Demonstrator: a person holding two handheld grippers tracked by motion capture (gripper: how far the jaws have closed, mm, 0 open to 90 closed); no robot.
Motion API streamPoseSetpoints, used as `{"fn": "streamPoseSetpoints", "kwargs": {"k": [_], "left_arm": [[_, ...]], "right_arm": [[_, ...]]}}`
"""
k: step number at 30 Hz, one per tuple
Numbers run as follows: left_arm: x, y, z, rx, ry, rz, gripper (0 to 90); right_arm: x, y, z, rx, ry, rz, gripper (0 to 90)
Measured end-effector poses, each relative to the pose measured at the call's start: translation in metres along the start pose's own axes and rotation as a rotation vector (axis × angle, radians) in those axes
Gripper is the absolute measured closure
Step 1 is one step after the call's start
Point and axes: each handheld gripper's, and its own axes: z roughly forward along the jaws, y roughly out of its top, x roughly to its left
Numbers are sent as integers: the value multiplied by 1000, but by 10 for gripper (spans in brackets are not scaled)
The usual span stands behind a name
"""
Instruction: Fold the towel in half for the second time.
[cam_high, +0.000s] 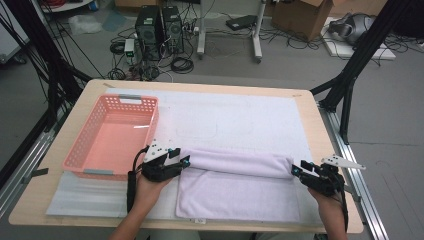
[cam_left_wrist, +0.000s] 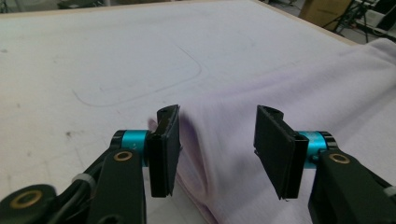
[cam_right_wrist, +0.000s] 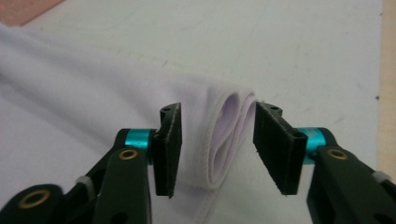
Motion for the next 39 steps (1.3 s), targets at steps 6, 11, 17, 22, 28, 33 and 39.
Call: {"fn": "streamPoseSetpoints", "kwargs": {"k": [6,11,17,22,28,33,39], "left_arm": [[7,3,7,6,19,-6,478],[7,-8,22,169,-32,-18,830],[0,-10,8,122,-51,-22,851],[-6,-9,-8,75,-75,-11,850],[-12,-19,-25,43,-114,-23,847],[-22,-26,-38,41,-116,-19,847],[-35,-36,-53,39,-110,-17,845]], "right_arm": [[2,13,23,54,-1,-21,452],[4,8,34,93,0,-73,826],[7,-1,21,80,-6,-112,851],[14,-7,4,56,3,-118,851],[24,-17,-16,34,13,-122,852],[31,-27,-30,32,21,-119,851],[40,-38,-43,29,24,-128,852]]}}
